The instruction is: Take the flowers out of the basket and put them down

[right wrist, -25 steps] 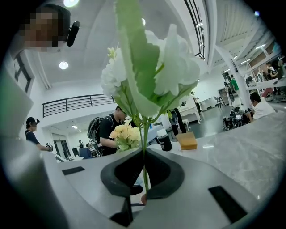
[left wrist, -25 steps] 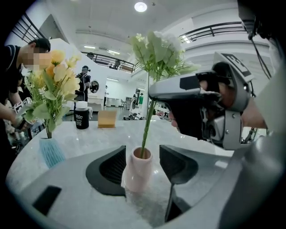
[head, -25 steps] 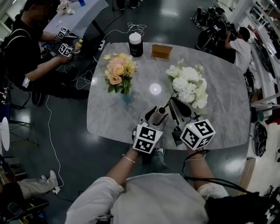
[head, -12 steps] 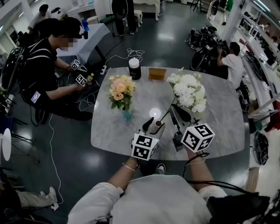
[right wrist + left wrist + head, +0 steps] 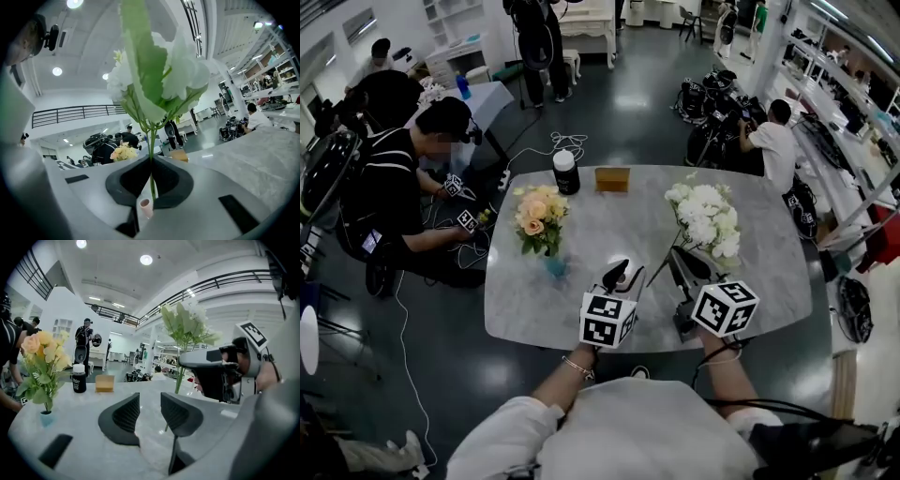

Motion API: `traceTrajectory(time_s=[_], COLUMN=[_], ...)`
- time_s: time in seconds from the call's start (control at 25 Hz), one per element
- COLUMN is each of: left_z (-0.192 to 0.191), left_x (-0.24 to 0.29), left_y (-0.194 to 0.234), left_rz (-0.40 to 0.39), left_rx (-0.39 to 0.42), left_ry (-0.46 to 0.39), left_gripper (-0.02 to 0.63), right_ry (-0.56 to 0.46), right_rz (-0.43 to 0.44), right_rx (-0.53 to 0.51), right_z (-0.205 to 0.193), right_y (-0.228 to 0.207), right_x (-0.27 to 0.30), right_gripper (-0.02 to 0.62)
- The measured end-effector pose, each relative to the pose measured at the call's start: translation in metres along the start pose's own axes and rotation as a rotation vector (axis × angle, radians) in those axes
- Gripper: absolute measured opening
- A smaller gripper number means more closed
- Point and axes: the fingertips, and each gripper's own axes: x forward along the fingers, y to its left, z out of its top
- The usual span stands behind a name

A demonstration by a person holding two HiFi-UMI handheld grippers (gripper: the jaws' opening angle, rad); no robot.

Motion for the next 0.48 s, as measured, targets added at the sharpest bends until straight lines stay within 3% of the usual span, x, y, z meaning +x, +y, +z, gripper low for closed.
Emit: traceTrajectory(time_s=[0.48], left_z=[-0.006], left_x=[0.016], left_y=[-0.037], left_rz=[-0.035], left_rx=[0.034], left_ry=[0.027], left_gripper=[0.025], right_ry=[0.049], right_rz=[-0.085], right_rx=[0.050], right_z=[-0.023], right_y=[-0.029], right_x=[-0.033], right_gripper=[0.014])
